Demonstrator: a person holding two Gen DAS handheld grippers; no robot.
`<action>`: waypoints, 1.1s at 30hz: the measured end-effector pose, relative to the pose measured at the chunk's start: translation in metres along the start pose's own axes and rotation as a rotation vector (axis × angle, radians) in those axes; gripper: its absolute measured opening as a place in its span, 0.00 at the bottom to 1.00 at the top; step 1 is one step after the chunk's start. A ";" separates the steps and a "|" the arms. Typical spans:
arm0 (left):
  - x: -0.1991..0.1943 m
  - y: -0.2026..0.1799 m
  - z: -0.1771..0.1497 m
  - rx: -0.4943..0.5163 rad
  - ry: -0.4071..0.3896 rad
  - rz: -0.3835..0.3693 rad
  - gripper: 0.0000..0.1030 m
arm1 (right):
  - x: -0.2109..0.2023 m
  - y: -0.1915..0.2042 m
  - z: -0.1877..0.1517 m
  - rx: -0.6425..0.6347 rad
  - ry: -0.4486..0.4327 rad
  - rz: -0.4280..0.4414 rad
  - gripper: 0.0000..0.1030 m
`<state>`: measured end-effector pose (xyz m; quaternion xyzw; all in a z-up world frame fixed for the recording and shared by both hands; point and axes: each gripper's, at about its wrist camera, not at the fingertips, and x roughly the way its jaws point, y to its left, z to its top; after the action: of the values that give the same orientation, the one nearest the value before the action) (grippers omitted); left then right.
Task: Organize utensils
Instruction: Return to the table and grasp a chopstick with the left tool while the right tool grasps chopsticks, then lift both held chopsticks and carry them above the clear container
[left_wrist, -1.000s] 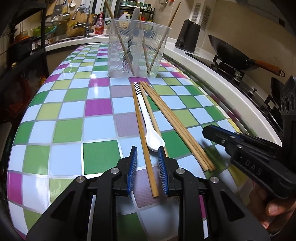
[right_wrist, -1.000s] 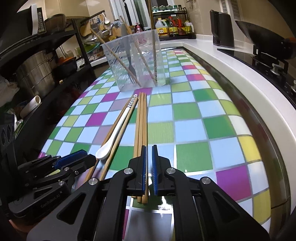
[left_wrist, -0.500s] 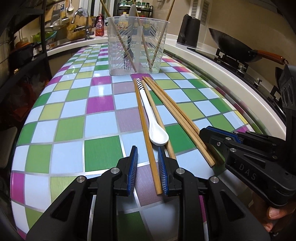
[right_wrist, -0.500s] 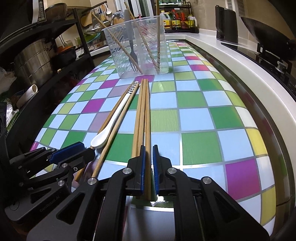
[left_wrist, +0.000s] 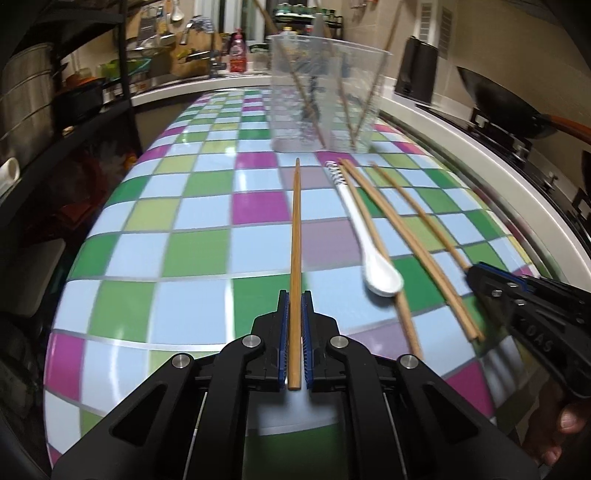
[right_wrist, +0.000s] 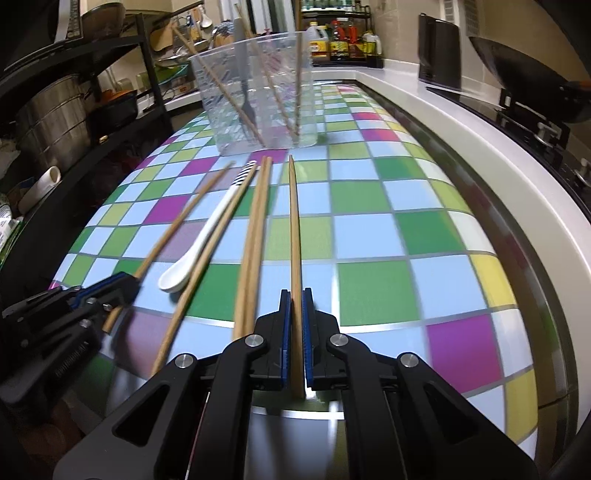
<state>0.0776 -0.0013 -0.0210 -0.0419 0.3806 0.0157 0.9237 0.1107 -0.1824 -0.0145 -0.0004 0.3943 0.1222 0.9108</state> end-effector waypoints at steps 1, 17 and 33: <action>0.000 0.002 0.001 -0.004 0.000 0.004 0.07 | 0.000 -0.003 0.000 0.013 -0.002 -0.006 0.06; 0.000 0.000 0.000 0.011 -0.007 0.011 0.07 | -0.001 -0.002 0.000 -0.009 -0.002 -0.016 0.08; 0.000 0.000 0.001 0.010 -0.006 0.011 0.07 | 0.000 -0.001 0.001 -0.018 -0.003 -0.023 0.08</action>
<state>0.0778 -0.0016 -0.0204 -0.0353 0.3779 0.0188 0.9250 0.1113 -0.1834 -0.0141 -0.0126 0.3918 0.1154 0.9127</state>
